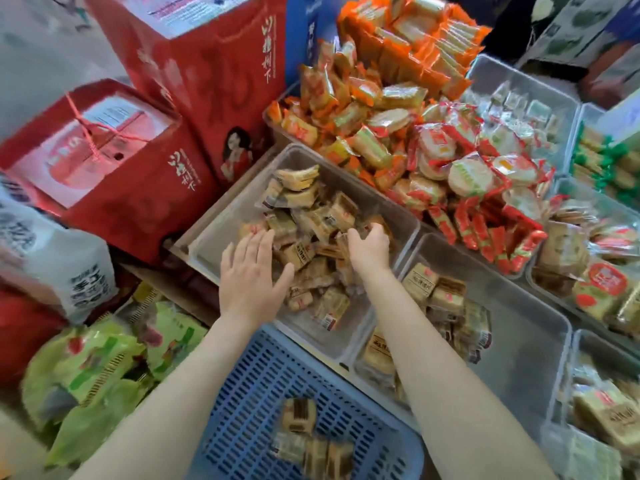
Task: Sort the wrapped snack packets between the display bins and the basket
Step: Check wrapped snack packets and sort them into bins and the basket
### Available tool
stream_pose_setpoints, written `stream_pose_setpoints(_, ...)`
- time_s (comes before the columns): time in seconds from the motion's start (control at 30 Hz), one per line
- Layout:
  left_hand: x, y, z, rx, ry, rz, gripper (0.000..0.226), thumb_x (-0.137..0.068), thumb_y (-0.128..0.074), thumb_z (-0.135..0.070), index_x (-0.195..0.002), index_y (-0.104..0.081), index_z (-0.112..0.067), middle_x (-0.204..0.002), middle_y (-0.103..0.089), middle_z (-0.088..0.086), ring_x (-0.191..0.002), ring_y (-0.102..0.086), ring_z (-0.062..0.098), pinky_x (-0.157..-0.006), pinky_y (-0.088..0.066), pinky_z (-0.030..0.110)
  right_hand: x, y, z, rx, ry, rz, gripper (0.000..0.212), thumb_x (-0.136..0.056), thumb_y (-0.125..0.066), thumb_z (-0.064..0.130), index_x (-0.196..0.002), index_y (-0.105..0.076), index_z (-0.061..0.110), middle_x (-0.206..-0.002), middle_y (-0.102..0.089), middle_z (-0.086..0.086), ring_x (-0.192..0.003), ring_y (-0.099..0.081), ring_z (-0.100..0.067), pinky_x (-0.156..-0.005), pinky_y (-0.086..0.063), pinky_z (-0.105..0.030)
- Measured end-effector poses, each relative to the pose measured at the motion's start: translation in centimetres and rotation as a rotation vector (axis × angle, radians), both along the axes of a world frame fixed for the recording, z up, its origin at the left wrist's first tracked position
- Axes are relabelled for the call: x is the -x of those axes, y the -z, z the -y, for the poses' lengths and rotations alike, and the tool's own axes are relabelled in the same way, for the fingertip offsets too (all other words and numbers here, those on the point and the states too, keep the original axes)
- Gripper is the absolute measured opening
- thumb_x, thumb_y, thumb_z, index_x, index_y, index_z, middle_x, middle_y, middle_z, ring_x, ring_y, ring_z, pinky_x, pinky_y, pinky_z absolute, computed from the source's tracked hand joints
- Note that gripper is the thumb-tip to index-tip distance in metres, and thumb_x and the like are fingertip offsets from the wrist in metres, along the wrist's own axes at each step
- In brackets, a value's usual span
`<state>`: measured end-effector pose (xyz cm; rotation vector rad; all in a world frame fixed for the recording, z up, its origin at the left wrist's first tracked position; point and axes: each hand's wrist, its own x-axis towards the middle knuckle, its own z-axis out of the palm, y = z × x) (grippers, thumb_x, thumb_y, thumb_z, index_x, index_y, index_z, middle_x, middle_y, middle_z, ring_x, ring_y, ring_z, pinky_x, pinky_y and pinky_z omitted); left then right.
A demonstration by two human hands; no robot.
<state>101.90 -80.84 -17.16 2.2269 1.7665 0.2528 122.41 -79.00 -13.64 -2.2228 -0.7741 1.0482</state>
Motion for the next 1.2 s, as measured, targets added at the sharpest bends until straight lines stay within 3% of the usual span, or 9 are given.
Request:
stream_pose_setpoints(0.2,0.1,0.5,-0.3,-0.014,-0.018,0.019,0.073,-0.097,-0.029,-0.061,-0.149,-0.047,-0.013,-0.147,-0.056,0.011,-0.139,-0.046,0.032,-0.116,-0.032,0.051,-0.7,1.9,-0.2,0.125,-0.051,-0.010,0.091,-0.080,-0.082,0.050,-0.148,-0.039,0.007,-0.151,-0.047,-0.013,-0.142,-0.039,-0.035,-0.114,-0.040,-0.053)
stream_pose_setpoints(0.3,0.0,0.3,-0.3,-0.001,-0.026,0.026,0.073,-0.097,-0.027,-0.061,-0.148,-0.049,-0.013,-0.145,-0.057,0.010,-0.137,-0.047,0.031,-0.115,-0.034,0.051,-0.5,1.7,0.3,0.157,-0.129,-0.010,0.084,-0.079,-0.085,0.047,-0.143,-0.049,0.006,-0.141,-0.057,-0.010,-0.133,-0.051,-0.031,-0.109,-0.046,-0.047)
stream_pose_setpoints(0.4,-0.1,0.2,-0.3,-0.004,-0.029,0.037,0.073,-0.098,-0.026,-0.061,-0.147,-0.051,-0.013,-0.141,-0.060,0.009,-0.135,-0.048,0.030,-0.113,-0.034,0.050,-0.4,0.9,0.8,0.112,-0.139,-0.043,0.058,-0.082,-0.083,0.041,-0.122,-0.065,0.003,-0.112,-0.066,-0.006,-0.103,-0.064,-0.023,-0.090,-0.053,-0.038)
stream_pose_setpoints(0.5,0.0,0.1,-0.3,0.023,-0.022,0.023,0.076,-0.098,-0.020,-0.063,-0.149,-0.049,-0.015,-0.142,-0.059,0.007,-0.137,-0.047,0.029,-0.112,-0.032,0.048,-0.5,0.2,1.6,0.014,-0.016,-0.193,0.054,-0.081,-0.080,0.046,-0.109,-0.070,0.000,-0.103,-0.072,-0.015,-0.096,-0.068,-0.029,-0.084,-0.054,-0.042)
stream_pose_setpoints(0.63,-0.1,0.2,-0.3,0.023,-0.021,0.019,0.075,-0.098,-0.021,-0.063,-0.146,-0.052,-0.015,-0.138,-0.062,0.008,-0.133,-0.050,0.030,-0.108,-0.036,0.047,-1.0,-0.7,1.3,-0.129,0.203,-0.428,0.040,-0.092,-0.074,0.037,-0.115,-0.067,0.005,-0.092,-0.064,-0.005,-0.066,-0.056,-0.013,-0.055,-0.044,-0.026)
stream_pose_setpoints(0.8,-0.1,0.3,-0.3,0.011,-0.024,0.024,0.072,-0.099,-0.024,-0.062,-0.143,-0.055,-0.013,-0.131,-0.066,0.008,-0.129,-0.055,0.030,-0.103,-0.042,0.047,-1.0,-0.2,-1.2,-0.102,0.229,-0.275,0.039,-0.099,-0.064,0.041,-0.123,-0.056,0.011,-0.109,-0.065,-0.002,-0.085,-0.062,-0.013,-0.072,-0.055,-0.029)
stream_pose_setpoints(0.93,-0.1,0.3,-0.4,0.014,-0.029,0.023,0.071,-0.099,-0.026,-0.061,-0.143,-0.054,-0.014,-0.129,-0.067,0.007,-0.128,-0.055,0.029,-0.101,-0.043,0.046,-0.8,0.9,-2.2,0.001,0.236,-0.351,0.089,-0.092,-0.063,0.061,-0.154,-0.031,0.006,-0.144,-0.049,-0.008,-0.113,-0.056,-0.024,-0.107,-0.049,-0.046)
stream_pose_setpoints(1.07,0.0,0.4,-0.4,0.014,-0.033,0.021,0.070,-0.099,-0.026,-0.061,-0.143,-0.055,-0.015,-0.129,-0.067,0.006,-0.127,-0.056,0.029,-0.101,-0.043,0.046,-0.3,2.0,-2.4,-0.018,0.250,-0.377,0.106,-0.085,-0.072,0.062,-0.159,-0.020,0.006,-0.157,-0.038,-0.010,-0.137,-0.047,-0.031,-0.115,-0.042,-0.049)
stream_pose_setpoints(1.2,-0.1,0.4,-0.4,0.011,-0.032,0.027,0.071,-0.099,-0.026,-0.062,-0.143,-0.056,-0.015,-0.128,-0.068,0.005,-0.126,-0.057,0.028,-0.100,-0.043,0.046,-0.1,2.4,-2.5,-0.039,0.276,-0.437,0.112,-0.081,-0.079,0.055,-0.159,-0.016,0.004,-0.158,-0.037,-0.009,-0.141,-0.042,-0.029,-0.117,-0.039,-0.048)
